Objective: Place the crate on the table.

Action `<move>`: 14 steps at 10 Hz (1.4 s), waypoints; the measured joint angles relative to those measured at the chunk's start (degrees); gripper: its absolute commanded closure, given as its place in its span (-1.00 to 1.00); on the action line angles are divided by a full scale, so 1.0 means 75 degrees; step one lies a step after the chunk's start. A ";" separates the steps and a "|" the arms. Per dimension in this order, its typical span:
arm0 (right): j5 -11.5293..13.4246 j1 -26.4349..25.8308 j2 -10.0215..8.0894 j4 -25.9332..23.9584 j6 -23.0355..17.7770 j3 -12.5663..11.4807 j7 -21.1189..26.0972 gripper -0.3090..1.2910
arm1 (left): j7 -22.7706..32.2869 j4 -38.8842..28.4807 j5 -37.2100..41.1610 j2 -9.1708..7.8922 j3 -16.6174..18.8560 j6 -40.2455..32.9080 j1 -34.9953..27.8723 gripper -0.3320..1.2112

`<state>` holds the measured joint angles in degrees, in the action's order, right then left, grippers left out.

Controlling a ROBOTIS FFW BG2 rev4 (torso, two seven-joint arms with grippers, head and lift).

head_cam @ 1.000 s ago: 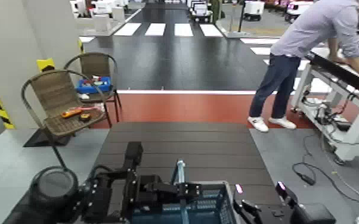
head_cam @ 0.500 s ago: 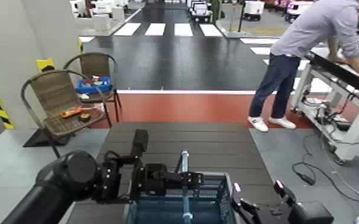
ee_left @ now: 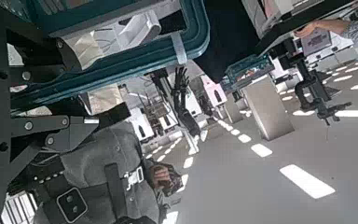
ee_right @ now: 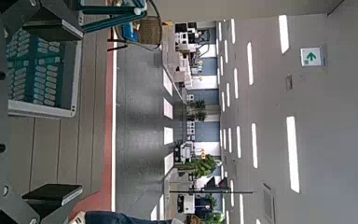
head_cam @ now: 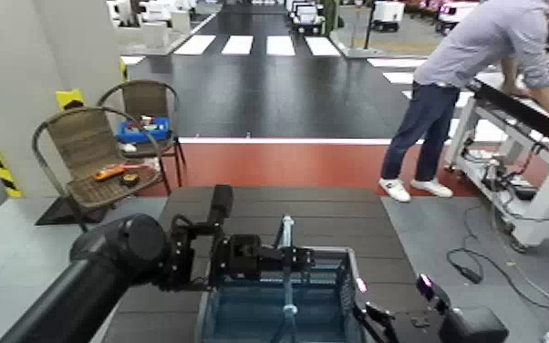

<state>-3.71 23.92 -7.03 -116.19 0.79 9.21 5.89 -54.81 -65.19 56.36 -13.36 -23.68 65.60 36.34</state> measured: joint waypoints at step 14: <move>-0.0170 -0.0175 -0.0081 0.0130 -0.0140 0.0128 -0.0023 -0.43 | -0.1666 0.3099 -0.2246 0.0966 -0.0107 -0.1019 0.1540 0.96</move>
<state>-4.99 22.61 -7.64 -115.22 -0.26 10.17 5.71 -67.30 -41.95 39.51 -6.12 -24.48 57.96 47.89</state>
